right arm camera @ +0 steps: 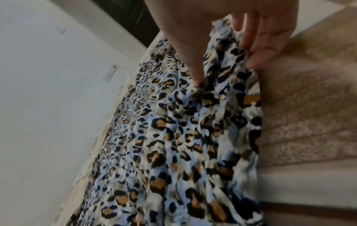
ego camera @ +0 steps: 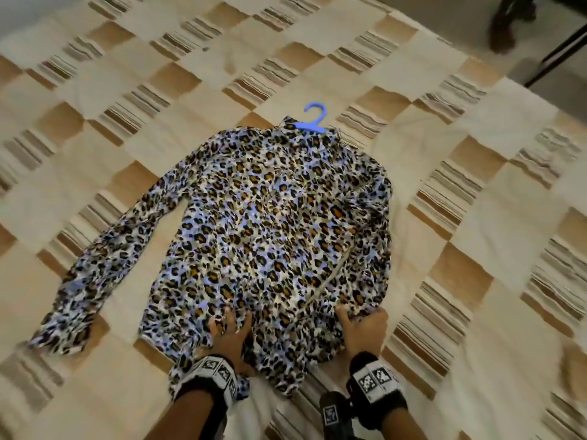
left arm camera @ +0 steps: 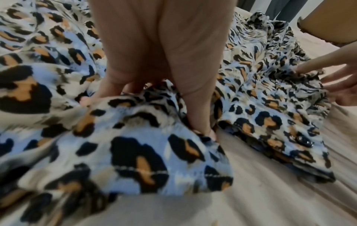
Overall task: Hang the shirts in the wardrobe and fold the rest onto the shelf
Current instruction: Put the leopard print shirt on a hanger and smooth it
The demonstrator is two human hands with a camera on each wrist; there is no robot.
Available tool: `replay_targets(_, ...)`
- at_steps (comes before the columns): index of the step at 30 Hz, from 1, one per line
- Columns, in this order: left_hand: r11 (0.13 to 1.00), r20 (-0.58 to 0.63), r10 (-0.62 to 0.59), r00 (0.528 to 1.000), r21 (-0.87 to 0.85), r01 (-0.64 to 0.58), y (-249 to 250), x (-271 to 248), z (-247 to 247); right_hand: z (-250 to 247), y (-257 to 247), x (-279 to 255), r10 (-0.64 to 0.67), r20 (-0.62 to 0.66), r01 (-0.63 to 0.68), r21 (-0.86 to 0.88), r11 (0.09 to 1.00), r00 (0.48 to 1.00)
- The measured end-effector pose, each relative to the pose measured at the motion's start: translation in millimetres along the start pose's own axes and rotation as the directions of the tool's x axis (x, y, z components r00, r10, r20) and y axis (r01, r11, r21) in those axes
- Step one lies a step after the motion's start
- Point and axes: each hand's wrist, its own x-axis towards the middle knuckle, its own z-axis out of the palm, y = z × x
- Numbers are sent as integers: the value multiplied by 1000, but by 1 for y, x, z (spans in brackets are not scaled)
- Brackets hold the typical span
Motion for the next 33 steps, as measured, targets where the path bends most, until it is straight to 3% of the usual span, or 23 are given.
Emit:
replay_targets(3, 999, -26, 35, 999, 13, -35, -7, 7, -1, 0, -2, -7, 92, 41, -92, 3, 996, 995)
replay_targets(6, 997, -51, 73, 996, -23, -74, -11, 1, -9, -10, 1, -17, 32, 94, -38, 61, 997, 995)
replay_targets(9, 957, -212, 108, 971, -244, -160, -18, -23, -28, -36, 16, -8, 78, 58, -93, 346, 934, 995)
replay_targets(11, 891, -349, 134, 927, -367, -267, -28, -40, -44, -68, 33, 13, 97, 76, -119, 376, 919, 992)
replay_targets(13, 843, -442, 88, 893, -444, -303, -40, -49, -59, -118, 29, 26, 115, 51, -123, 223, 967, 992)
replay_targets(16, 761, -500, 23, 866, -553, -340, -52, -59, -79, -191, 17, 50, 84, -169, -92, -36, 995, 982)
replay_targets(18, 767, -540, -20, 842, -549, -333, -60, -59, -83, -208, 11, 58, 4, -302, -77, -229, 970, 953)
replay_targets(19, 789, -558, -36, 829, -525, -319, -64, -60, -82, -203, 4, 51, -56, -303, -45, -317, 947, 951)
replay_targets(21, 830, -594, -73, 801, -481, -281, -77, -60, -73, -171, -4, 29, -210, -136, 141, -397, 907, 968)
replay_targets(23, 840, -585, -142, 799, -498, -215, -94, -59, -59, -122, -10, -6, -281, 165, 323, -354, 878, 945)
replay_targets(26, 871, -544, -247, 802, -487, -62, -127, -51, -39, -46, -20, -52, -308, 514, 512, -322, 796, 801)
replay_targets(29, 890, -549, -283, 787, -456, 1, -154, -45, -29, 15, -37, -74, -398, 555, 642, -357, 679, 730)
replay_targets(33, 913, -552, -73, 831, -372, -166, -177, -33, -24, 60, -49, -74, -380, 565, 627, -344, 699, 732)
